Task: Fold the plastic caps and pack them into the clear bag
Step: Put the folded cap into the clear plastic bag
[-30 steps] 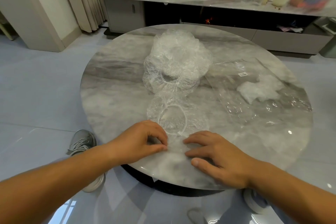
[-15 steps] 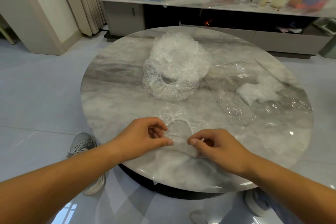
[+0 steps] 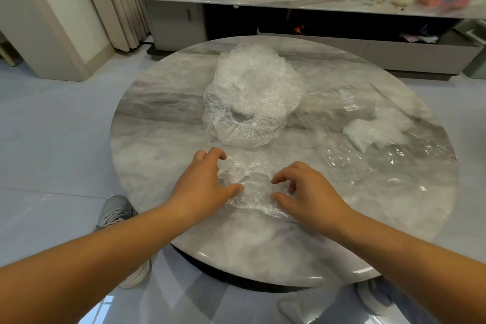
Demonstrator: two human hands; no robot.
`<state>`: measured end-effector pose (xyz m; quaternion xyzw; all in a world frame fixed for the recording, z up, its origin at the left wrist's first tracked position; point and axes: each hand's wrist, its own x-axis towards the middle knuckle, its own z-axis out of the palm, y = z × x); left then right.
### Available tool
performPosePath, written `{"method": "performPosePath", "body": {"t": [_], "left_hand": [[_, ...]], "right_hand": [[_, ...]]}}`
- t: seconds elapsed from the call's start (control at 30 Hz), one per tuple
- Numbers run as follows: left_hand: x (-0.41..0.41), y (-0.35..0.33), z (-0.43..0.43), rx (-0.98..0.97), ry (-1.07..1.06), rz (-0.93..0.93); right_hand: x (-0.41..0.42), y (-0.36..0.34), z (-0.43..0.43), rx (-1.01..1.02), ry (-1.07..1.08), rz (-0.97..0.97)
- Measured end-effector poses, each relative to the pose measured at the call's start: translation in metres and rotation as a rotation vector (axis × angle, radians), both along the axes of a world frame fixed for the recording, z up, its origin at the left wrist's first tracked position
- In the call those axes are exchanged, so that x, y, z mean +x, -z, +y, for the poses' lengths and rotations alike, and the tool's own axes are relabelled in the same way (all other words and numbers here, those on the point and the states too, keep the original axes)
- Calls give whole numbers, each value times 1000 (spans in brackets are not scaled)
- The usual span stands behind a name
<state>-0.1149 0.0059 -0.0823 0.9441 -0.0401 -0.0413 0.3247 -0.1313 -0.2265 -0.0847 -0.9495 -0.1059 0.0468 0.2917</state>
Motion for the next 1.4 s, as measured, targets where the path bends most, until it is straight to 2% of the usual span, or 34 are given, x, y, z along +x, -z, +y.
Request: {"method": "performPosePath", "body": {"t": [0.17, 0.3, 0.43, 0.57, 0.7, 0.87, 0.97, 1.13, 1.4], "left_hand": [[5, 4, 0, 35, -10, 43], [9, 3, -2, -1, -21, 101], [12, 0, -3, -35, 4, 128], [13, 2, 0, -71, 38, 154], [11, 6, 1, -69, 49, 102], [9, 6, -3, -212, 103, 102], [9, 8, -4, -290, 122, 124], [9, 15, -2, -376, 104, 142], [12, 19, 4, -304, 131, 85]], "right_hand": [[4, 0, -2, -90, 13, 34], [6, -6, -2, -38, 55, 13], [9, -17, 3, 194, 192, 20], [12, -24, 9, 548, 271, 248], [21, -24, 11, 727, 343, 394], [34, -28, 8, 661, 397, 334], [39, -33, 8, 540, 358, 288], [45, -30, 9, 485, 208, 435], [45, -24, 5, 683, 239, 374]]}}
